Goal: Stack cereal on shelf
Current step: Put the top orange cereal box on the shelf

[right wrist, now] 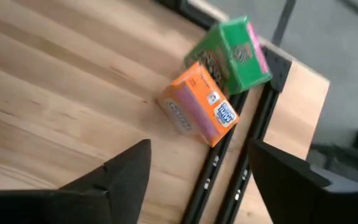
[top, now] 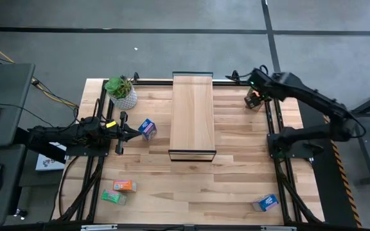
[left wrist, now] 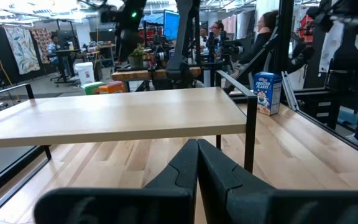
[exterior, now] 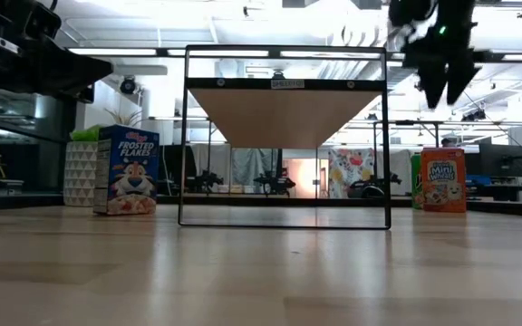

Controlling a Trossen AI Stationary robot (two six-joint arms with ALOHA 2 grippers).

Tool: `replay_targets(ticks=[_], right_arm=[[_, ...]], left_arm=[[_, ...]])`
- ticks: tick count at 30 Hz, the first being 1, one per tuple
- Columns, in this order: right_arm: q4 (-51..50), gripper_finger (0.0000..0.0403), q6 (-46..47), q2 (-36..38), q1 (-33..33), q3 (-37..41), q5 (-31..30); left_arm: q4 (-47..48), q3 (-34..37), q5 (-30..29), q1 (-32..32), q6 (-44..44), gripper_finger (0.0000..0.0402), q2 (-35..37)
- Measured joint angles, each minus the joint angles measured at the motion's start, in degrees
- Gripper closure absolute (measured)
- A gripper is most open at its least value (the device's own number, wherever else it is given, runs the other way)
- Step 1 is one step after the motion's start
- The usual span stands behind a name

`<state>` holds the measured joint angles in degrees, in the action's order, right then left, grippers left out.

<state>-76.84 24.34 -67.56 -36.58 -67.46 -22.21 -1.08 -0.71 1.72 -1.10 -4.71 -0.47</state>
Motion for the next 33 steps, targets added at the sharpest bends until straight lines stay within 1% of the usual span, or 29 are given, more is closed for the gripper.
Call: replay_targets(ticks=[5, 9, 12, 17, 23, 33], right_arm=[[1.2, 0.0130, -3.7, -7.2, -5.7, 0.0, 0.3], [1.3, 0.0130, -6.4, -11.2, -8.3, 0.0, 1.6], [1.4, 0.0130, -9.4, -13.2, -9.0, 0.0, 3.0], [1.7, 0.0130, -12.6, -16.0, -9.7, 0.0, 3.2], [3.5, 0.0130, -14.3, -19.2, -10.4, 0.0, 0.2], [4.9, 0.0130, -18.8, -24.4, -11.8, -0.1, 0.3]], left_arm=[[0.0, 0.0, 0.0, 0.0, 0.0, 0.0401, 0.0], [0.0, 0.0, 0.0, 0.0, 0.0, 0.0401, 0.0], [0.0, 0.0, 0.0, 0.0, 0.0, 0.0401, 0.0], [0.0, 0.0, 0.0, 0.0, 0.0, 0.0401, 0.0], [0.0, 0.0, 0.0, 0.0, 0.0, 0.0401, 0.0], [0.0, 0.0, 0.0, 0.0, 0.0, 0.0401, 0.0]])
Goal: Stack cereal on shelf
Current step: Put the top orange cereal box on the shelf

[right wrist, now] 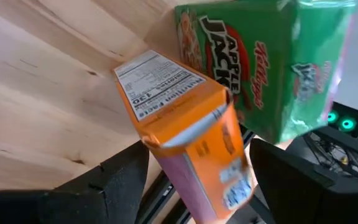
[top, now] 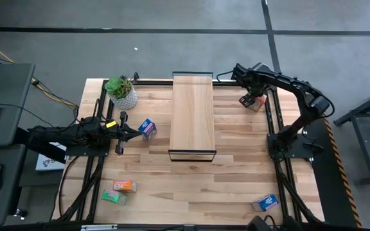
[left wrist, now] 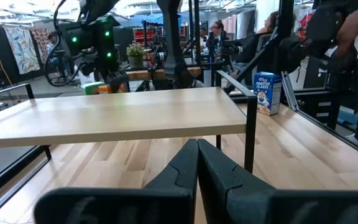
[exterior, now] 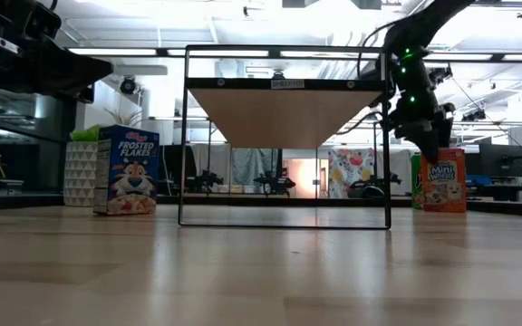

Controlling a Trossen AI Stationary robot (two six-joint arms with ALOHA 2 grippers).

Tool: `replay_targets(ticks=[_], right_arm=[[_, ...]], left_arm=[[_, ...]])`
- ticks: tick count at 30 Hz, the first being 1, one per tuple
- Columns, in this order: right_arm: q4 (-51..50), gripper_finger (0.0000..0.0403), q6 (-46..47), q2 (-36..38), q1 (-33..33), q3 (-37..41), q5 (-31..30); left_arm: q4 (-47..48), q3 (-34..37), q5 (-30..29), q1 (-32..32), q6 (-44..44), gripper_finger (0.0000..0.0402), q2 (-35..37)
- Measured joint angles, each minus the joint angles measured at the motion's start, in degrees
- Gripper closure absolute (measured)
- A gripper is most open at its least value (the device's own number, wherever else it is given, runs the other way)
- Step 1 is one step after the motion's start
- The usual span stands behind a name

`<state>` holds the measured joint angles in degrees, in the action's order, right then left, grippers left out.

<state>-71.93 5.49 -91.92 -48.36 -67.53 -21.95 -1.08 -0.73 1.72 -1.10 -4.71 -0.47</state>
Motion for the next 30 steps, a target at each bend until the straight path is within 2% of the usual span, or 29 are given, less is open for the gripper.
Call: replay_targets(ticks=[6, 9, 15, 19, 24, 27, 30], right_arm=[[0.4, 0.0132, -2.1, -1.9, 0.0, 0.0, 2.0], [0.4, 0.0148, -2.9, -1.8, 0.0, 0.0, 3.3], [-1.0, 0.0226, -2.4, 0.0, 0.0, 0.0, 3.8], [-3.6, 0.0278, -0.6, 2.7, 0.1, -0.7, 7.6], [-11.6, 0.0305, 3.5, 6.4, 1.3, -8.5, 17.0], [-15.4, 0.0306, 6.7, 8.3, 3.3, -17.3, 22.3], [-17.6, 0.0305, 12.3, 8.8, 6.0, -27.1, 24.8]], left_arm=[[0.0, 0.0, 0.0, 0.0, 0.0, 0.0401, 0.0], [0.0, 0.0, 0.0, 0.0, 0.0, 0.0401, 0.0], [0.0, 0.0, 0.0, 0.0, 0.0, 0.0401, 0.0], [0.0, 0.0, 0.0, 0.0, 0.0, 0.0401, 0.0], [0.0, 0.0, 0.0, 0.0, 0.0, 0.0401, 0.0], [0.0, 0.0, 0.0, 0.0, 0.0, 0.0401, 0.0], [0.0, 0.0, 0.0, 0.0, 0.0, 0.0401, 0.0]])
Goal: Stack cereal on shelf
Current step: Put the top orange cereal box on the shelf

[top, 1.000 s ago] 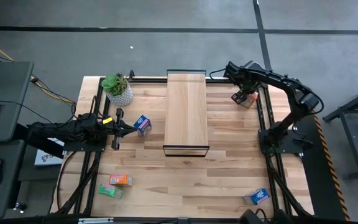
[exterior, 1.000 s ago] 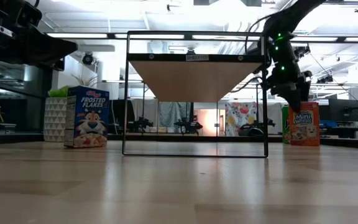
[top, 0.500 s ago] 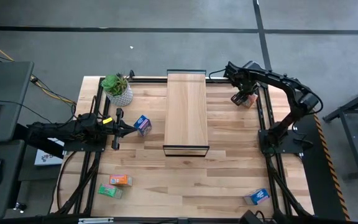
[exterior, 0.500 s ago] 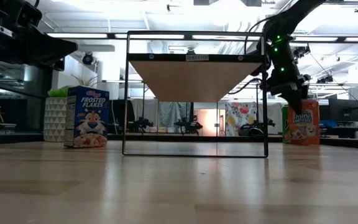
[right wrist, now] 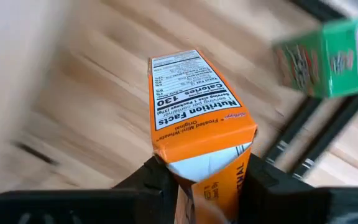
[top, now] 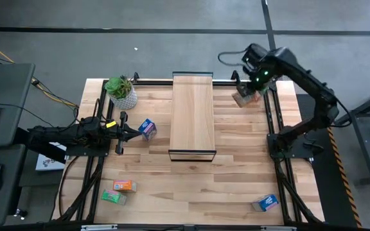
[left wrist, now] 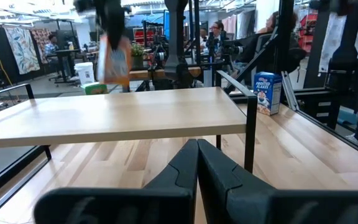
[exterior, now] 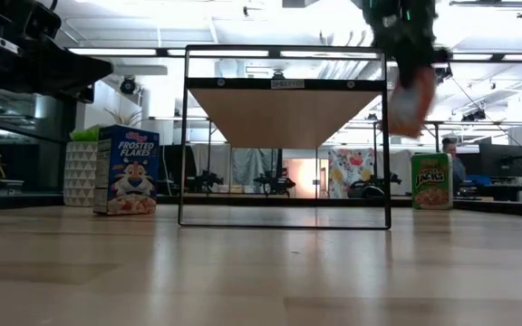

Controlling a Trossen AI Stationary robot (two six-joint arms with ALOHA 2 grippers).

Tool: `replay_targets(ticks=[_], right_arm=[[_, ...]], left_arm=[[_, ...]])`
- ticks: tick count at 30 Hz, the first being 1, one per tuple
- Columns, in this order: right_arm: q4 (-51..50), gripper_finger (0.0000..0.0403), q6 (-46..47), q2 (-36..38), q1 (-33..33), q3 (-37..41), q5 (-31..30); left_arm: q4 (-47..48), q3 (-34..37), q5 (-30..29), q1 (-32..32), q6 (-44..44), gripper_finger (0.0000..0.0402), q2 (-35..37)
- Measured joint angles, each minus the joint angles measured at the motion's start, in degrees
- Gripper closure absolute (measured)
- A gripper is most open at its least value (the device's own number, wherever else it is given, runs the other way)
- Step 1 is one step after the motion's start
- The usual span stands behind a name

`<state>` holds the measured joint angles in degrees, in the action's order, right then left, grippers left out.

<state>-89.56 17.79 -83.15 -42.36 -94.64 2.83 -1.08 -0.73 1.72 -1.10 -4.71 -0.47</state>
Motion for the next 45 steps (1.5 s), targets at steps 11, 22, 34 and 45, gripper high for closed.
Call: replay_targets(ticks=[11, 22, 34, 45], right_arm=[[1.3, 0.0304, 13.4, -11.1, 13.0, -30.1, -3.0], [-0.5, 0.0304, 13.9, -30.1, 14.8, -39.8, -7.2], [-0.4, 0.0304, 15.7, -33.4, 11.1, -40.3, -5.7], [0.5, 0.0297, 12.7, -33.4, 9.8, -40.3, -2.8]], left_arm=[[0.0, 0.0, 0.0, 0.0, 0.0, 0.0401, 0.0], [0.0, 0.0, 0.0, 0.0, 0.0, 0.0401, 0.0], [0.0, 0.0, 0.0, 0.0, 0.0, 0.0401, 0.0], [0.0, 0.0, 0.0, 0.0, 0.0, 0.0401, 0.0]])
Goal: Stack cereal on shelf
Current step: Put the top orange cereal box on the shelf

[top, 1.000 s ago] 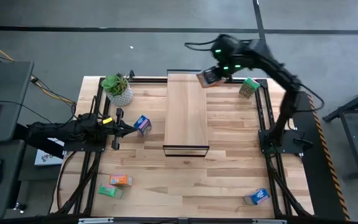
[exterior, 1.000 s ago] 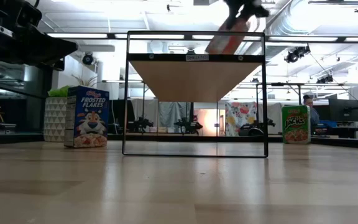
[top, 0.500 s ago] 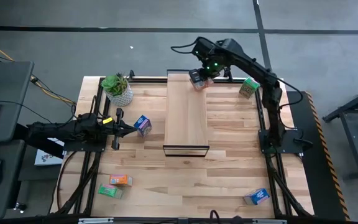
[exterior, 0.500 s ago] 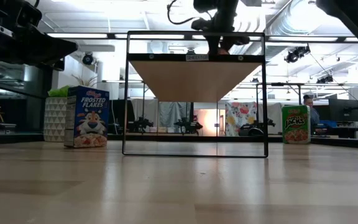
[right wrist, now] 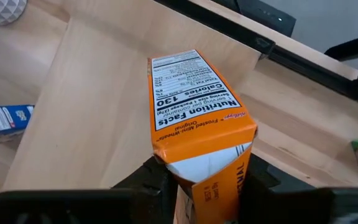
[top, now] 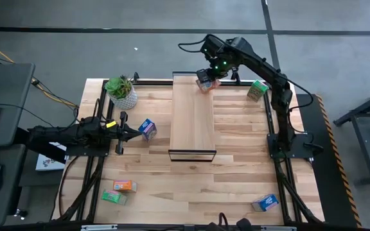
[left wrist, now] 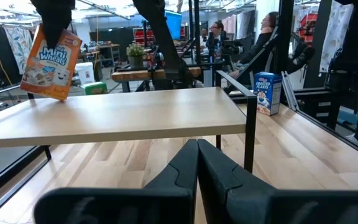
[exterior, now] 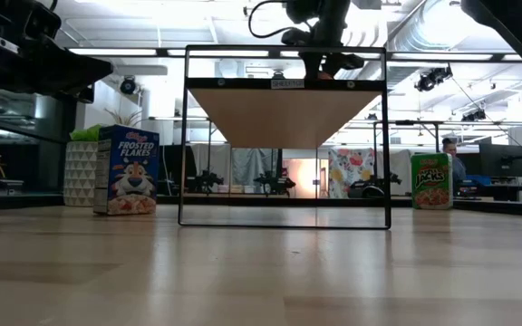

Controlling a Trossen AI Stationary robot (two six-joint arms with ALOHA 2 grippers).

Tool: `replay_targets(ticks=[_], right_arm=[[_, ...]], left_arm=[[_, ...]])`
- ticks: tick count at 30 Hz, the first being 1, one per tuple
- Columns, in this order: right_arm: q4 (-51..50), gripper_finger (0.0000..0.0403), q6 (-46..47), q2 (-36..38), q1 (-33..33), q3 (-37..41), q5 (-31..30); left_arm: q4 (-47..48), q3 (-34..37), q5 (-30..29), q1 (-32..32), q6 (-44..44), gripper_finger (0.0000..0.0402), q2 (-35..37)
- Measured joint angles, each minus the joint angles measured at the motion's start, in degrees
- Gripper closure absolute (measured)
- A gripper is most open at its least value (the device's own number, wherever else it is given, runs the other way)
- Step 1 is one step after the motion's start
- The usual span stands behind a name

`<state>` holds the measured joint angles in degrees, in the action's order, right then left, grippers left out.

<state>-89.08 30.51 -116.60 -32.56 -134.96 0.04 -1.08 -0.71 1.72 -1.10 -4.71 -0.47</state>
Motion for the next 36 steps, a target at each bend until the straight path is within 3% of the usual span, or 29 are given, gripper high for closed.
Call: replay_targets(ticks=[13, 28, 36], right_arm=[[6.3, 0.0186, -3.5, -0.1, 0.0, 0.0, -1.8], [11.9, 0.0180, -12.1, 0.9, -2.9, 0.0, -3.0], [17.8, 0.0180, -19.4, 1.3, -3.4, 0.0, 1.4]], left_arm=[[0.0, 0.0, 0.0, 0.0, 0.0, 0.0401, 0.0], [0.0, 0.0, 0.0, 0.0, 0.0, 0.0401, 0.0], [0.0, 0.0, 0.0, 0.0, 0.0, 0.0401, 0.0]])
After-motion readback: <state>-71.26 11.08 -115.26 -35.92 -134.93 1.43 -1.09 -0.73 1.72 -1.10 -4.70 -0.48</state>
